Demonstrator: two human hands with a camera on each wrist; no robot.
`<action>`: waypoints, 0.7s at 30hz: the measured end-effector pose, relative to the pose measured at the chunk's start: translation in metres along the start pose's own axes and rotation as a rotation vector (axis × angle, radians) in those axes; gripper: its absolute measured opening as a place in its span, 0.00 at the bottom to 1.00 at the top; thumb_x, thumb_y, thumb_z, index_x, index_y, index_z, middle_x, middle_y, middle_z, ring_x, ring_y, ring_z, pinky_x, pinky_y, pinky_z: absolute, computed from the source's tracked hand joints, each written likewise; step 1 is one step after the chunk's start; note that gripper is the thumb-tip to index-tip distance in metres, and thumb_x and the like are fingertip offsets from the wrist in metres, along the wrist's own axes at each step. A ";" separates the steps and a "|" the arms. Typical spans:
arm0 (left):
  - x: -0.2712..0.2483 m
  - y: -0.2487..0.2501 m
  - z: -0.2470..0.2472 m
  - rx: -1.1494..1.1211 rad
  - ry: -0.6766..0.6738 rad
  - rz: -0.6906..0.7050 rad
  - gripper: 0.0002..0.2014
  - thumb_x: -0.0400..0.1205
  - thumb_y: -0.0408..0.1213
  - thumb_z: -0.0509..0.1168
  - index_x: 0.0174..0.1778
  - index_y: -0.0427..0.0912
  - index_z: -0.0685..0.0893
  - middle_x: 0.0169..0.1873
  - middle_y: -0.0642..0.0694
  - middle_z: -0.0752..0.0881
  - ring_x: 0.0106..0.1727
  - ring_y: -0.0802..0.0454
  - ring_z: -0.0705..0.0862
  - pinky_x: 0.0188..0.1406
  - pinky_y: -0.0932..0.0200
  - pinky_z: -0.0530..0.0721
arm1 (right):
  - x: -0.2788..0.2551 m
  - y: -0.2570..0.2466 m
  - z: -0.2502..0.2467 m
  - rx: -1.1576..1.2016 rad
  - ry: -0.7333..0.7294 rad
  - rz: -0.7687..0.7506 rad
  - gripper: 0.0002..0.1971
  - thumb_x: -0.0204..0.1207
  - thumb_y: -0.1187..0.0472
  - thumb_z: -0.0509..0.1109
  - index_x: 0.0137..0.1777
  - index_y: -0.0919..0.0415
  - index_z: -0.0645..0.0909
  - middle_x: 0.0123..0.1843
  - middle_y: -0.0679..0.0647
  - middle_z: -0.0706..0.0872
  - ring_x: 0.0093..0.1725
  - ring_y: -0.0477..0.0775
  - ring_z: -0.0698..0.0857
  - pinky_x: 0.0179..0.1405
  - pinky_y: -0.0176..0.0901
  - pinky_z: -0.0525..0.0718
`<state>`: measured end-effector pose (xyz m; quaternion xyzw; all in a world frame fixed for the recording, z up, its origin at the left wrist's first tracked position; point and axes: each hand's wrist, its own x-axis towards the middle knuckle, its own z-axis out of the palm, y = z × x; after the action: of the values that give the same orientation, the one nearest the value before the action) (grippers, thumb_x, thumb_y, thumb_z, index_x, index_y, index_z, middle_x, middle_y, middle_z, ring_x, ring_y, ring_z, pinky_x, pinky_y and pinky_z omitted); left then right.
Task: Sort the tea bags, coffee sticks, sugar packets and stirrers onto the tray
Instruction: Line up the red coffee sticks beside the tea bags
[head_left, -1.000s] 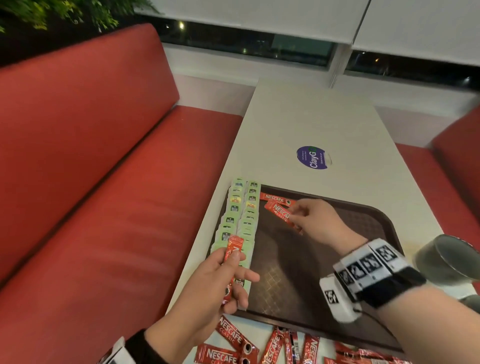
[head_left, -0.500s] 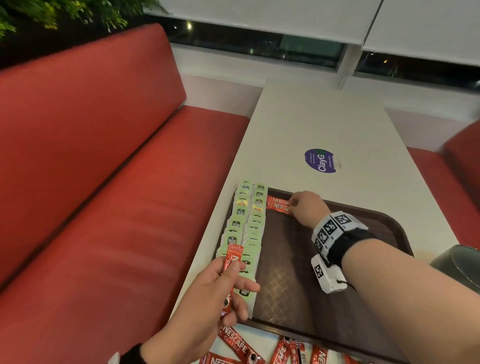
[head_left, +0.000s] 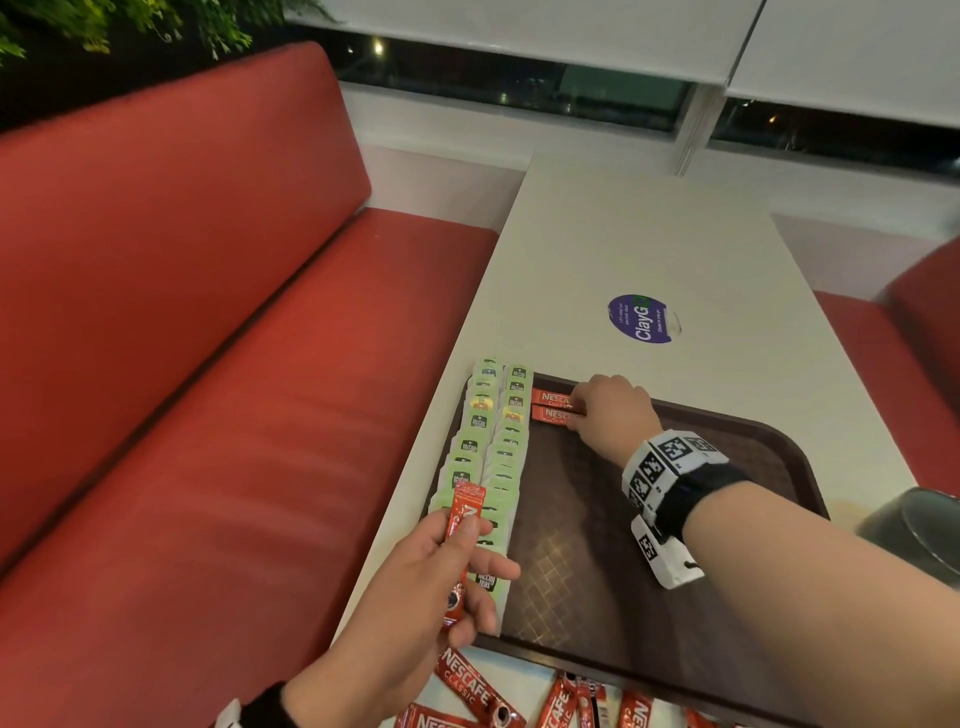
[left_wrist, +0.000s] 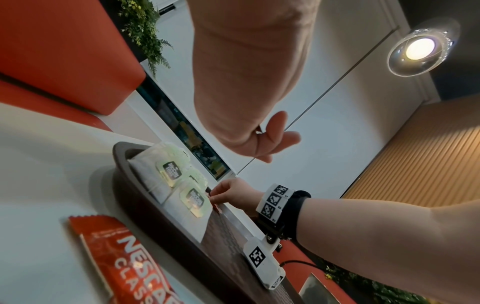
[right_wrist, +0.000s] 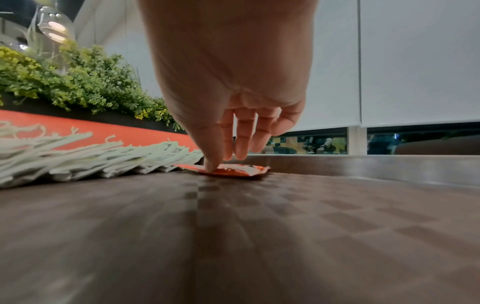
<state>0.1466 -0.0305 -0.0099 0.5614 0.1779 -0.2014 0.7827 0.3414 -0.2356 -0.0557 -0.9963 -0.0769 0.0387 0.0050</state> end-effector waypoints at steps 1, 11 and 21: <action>0.000 0.000 0.001 0.000 -0.001 0.000 0.11 0.85 0.41 0.58 0.54 0.38 0.79 0.36 0.38 0.90 0.18 0.51 0.76 0.11 0.66 0.65 | 0.000 0.000 0.000 -0.029 0.001 -0.010 0.13 0.79 0.51 0.66 0.61 0.53 0.81 0.58 0.53 0.83 0.60 0.58 0.78 0.58 0.51 0.74; 0.001 -0.001 -0.001 0.002 0.000 0.003 0.11 0.85 0.41 0.58 0.55 0.39 0.79 0.36 0.38 0.89 0.18 0.50 0.77 0.11 0.66 0.65 | 0.008 -0.006 0.002 -0.077 -0.004 -0.007 0.12 0.81 0.53 0.64 0.61 0.54 0.81 0.57 0.55 0.84 0.59 0.59 0.80 0.57 0.50 0.75; 0.002 0.001 0.001 -0.031 0.006 -0.004 0.12 0.85 0.41 0.57 0.55 0.37 0.79 0.37 0.35 0.89 0.18 0.49 0.77 0.11 0.66 0.67 | 0.008 -0.006 0.000 -0.036 0.012 0.017 0.13 0.79 0.49 0.66 0.57 0.55 0.81 0.54 0.54 0.84 0.56 0.58 0.81 0.55 0.50 0.76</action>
<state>0.1486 -0.0312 -0.0102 0.5495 0.1842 -0.1985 0.7904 0.3479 -0.2284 -0.0557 -0.9970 -0.0691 0.0312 -0.0128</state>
